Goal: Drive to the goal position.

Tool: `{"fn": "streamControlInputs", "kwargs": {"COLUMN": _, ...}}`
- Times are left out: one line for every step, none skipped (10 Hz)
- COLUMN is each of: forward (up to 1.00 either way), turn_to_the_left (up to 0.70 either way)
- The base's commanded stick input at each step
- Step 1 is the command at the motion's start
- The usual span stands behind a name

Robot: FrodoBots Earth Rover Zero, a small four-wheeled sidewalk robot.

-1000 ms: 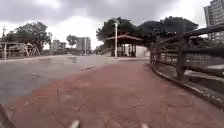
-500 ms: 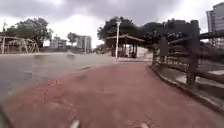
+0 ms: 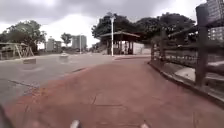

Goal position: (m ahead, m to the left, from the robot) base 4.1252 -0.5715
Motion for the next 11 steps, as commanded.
{"fn": "streamControlInputs", "kwargs": {"forward": 0.70, "turn_to_the_left": 0.00}}
{"fn": "streamControlInputs", "kwargs": {"forward": 0.70, "turn_to_the_left": 0.00}}
{"fn": "streamControlInputs", "kwargs": {"forward": 0.70, "turn_to_the_left": 0.00}}
{"fn": "streamControlInputs", "kwargs": {"forward": 0.70, "turn_to_the_left": 0.00}}
{"fn": "streamControlInputs", "kwargs": {"forward": 0.70, "turn_to_the_left": 0.00}}
{"fn": "streamControlInputs", "kwargs": {"forward": 0.70, "turn_to_the_left": 0.00}}
{"fn": "streamControlInputs", "kwargs": {"forward": 0.70, "turn_to_the_left": 0.00}}
{"fn": "streamControlInputs", "kwargs": {"forward": 0.70, "turn_to_the_left": 0.00}}
{"fn": "streamControlInputs", "kwargs": {"forward": 0.70, "turn_to_the_left": 0.00}}
{"fn": "streamControlInputs", "kwargs": {"forward": 0.70, "turn_to_the_left": 0.00}}
{"fn": "streamControlInputs", "kwargs": {"forward": 0.70, "turn_to_the_left": 0.00}}
